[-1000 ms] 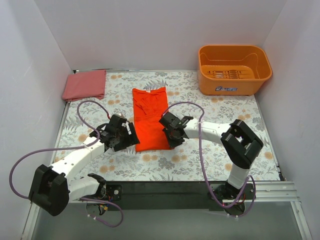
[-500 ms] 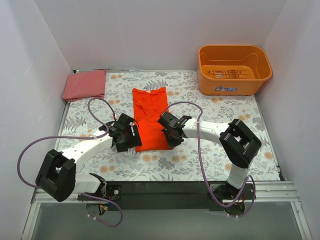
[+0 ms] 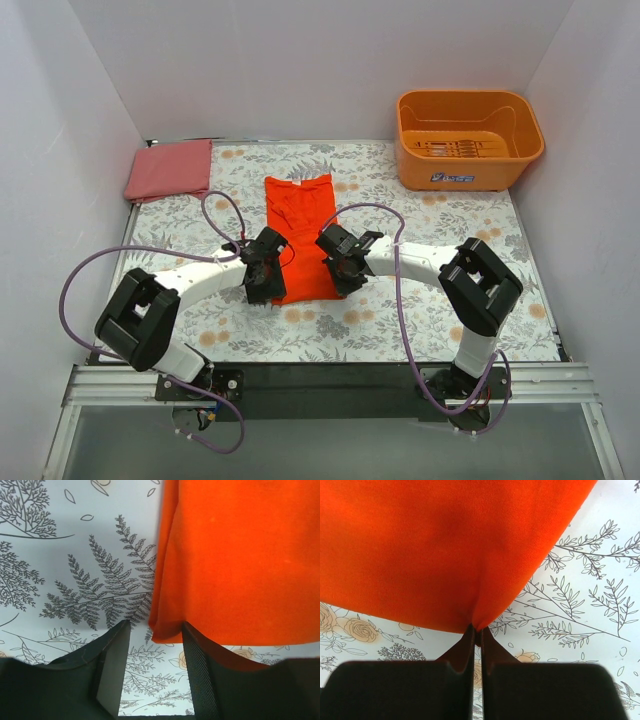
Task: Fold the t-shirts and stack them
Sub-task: Fold the tshirt
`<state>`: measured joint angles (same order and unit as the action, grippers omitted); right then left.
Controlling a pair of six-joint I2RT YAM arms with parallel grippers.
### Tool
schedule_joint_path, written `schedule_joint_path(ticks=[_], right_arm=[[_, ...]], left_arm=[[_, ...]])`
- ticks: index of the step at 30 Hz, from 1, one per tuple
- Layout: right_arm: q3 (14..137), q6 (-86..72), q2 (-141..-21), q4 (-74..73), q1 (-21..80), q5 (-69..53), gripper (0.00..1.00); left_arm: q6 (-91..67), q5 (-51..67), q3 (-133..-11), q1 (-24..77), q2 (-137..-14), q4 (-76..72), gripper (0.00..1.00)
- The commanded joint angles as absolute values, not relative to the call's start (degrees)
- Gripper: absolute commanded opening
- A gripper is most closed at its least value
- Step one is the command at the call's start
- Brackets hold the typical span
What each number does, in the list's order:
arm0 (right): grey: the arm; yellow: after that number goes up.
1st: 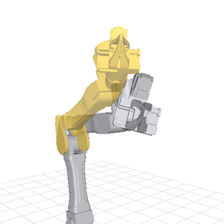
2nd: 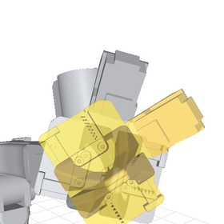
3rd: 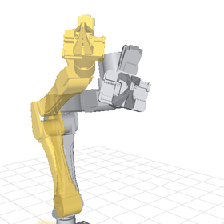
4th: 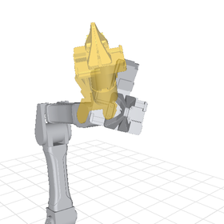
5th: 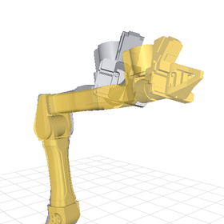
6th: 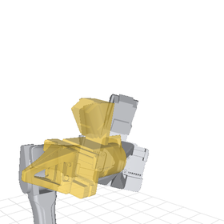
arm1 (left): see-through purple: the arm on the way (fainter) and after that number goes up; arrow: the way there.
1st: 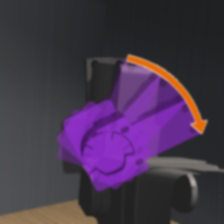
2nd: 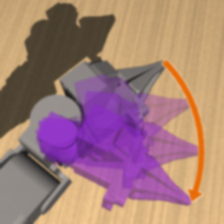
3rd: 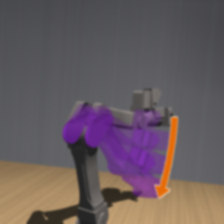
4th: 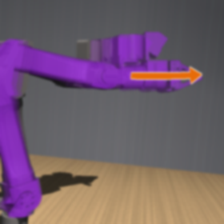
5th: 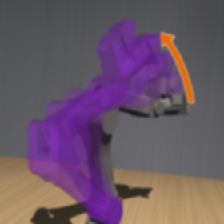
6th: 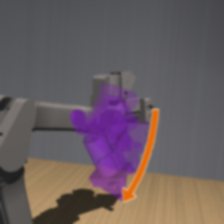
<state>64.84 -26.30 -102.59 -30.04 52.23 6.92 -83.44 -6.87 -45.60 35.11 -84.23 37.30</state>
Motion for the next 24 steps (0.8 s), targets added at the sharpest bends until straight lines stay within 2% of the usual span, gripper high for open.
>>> schedule_joint_path(ticks=[1, 8, 12, 15, 24], right_arm=[[61.44, -26.02, -107.58, -32.08, 53.44, 4.40, 0.01], [61.43, -25.93, -107.49, -31.99, 53.44, 4.39, 0.01], [61.52, -25.84, -107.58, -31.99, 53.44, 4.22, 0.01], [61.70, -25.66, -107.67, -32.08, 53.52, 3.78, 0.01], [63.99, -24.43, -98.29, -39.80, 53.44, 1.94, 0.01]], left_arm=[[-84.20, -9.40, -47.29, 36.03, -85.25, 37.35, 0.44], [-84.90, -9.76, -46.06, 37.00, -87.36, 37.44, 0.28], [-85.25, -9.67, -45.35, 37.27, -87.63, 37.97, 0.16], [-85.43, -9.93, -45.09, 37.27, -87.37, 38.49, 0.00], [-84.81, -9.40, -50.18, 38.67, -80.08, 49.46, 0.00]])
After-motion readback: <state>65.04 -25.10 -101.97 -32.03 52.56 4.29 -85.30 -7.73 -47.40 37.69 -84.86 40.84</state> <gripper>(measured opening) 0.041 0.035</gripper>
